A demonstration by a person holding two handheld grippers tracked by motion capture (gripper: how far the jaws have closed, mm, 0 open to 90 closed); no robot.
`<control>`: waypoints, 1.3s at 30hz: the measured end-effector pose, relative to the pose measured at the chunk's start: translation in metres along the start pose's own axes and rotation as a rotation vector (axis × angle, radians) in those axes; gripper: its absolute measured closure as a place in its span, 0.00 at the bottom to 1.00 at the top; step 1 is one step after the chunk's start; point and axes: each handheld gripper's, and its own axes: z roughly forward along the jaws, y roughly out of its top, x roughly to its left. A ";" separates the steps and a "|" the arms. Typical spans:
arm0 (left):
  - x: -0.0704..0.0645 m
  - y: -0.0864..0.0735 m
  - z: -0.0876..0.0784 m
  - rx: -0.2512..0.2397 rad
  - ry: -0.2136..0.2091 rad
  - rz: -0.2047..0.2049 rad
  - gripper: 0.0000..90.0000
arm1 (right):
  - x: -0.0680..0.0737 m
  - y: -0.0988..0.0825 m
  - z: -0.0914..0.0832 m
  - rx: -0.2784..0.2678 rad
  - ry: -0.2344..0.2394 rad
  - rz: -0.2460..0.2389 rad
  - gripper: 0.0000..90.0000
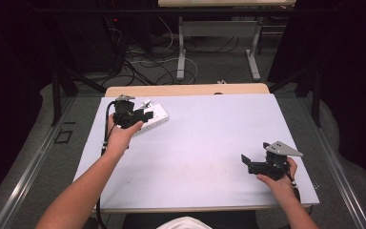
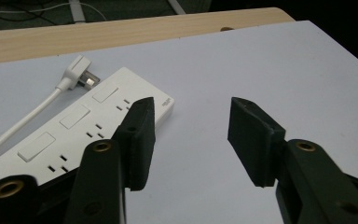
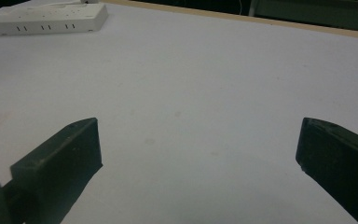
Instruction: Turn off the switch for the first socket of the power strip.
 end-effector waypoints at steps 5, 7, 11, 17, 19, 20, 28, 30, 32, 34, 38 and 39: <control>-0.005 -0.006 -0.007 -0.035 -0.016 0.000 0.50 | 0.000 0.000 0.000 -0.002 -0.004 -0.004 0.00; -0.007 -0.009 -0.010 -0.043 -0.021 0.004 0.48 | 0.001 0.000 0.000 0.001 0.000 0.006 0.00; -0.009 -0.014 -0.017 -0.040 -0.043 0.032 0.45 | 0.001 0.000 0.000 0.000 -0.002 -0.004 0.00; -0.012 -0.026 -0.026 -0.060 -0.079 0.036 0.42 | 0.001 0.000 -0.001 0.002 -0.004 -0.003 0.00; -0.013 -0.030 -0.029 -0.067 -0.078 0.045 0.42 | 0.001 0.000 -0.001 0.001 -0.003 -0.004 0.00; -0.013 -0.033 -0.031 -0.071 -0.085 0.048 0.42 | 0.001 0.000 -0.001 0.001 -0.004 -0.004 0.00; -0.016 -0.048 -0.044 -0.088 -0.089 0.049 0.38 | 0.001 0.000 0.000 -0.003 -0.002 0.001 0.00; -0.017 -0.051 -0.046 -0.095 -0.092 0.050 0.35 | 0.001 0.000 0.000 -0.005 -0.002 0.001 0.00; -0.017 -0.056 -0.048 -0.091 -0.088 0.057 0.34 | 0.001 0.000 0.000 -0.005 -0.003 0.001 0.00; -0.017 -0.061 -0.049 -0.091 -0.080 0.060 0.30 | 0.001 0.000 0.000 -0.005 -0.003 0.001 0.00; -0.015 -0.069 -0.051 -0.104 -0.075 0.054 0.22 | 0.001 0.000 0.000 -0.005 -0.003 -0.001 0.00; -0.015 -0.071 -0.052 -0.102 -0.076 0.049 0.19 | 0.001 0.000 0.000 -0.005 -0.003 0.000 0.00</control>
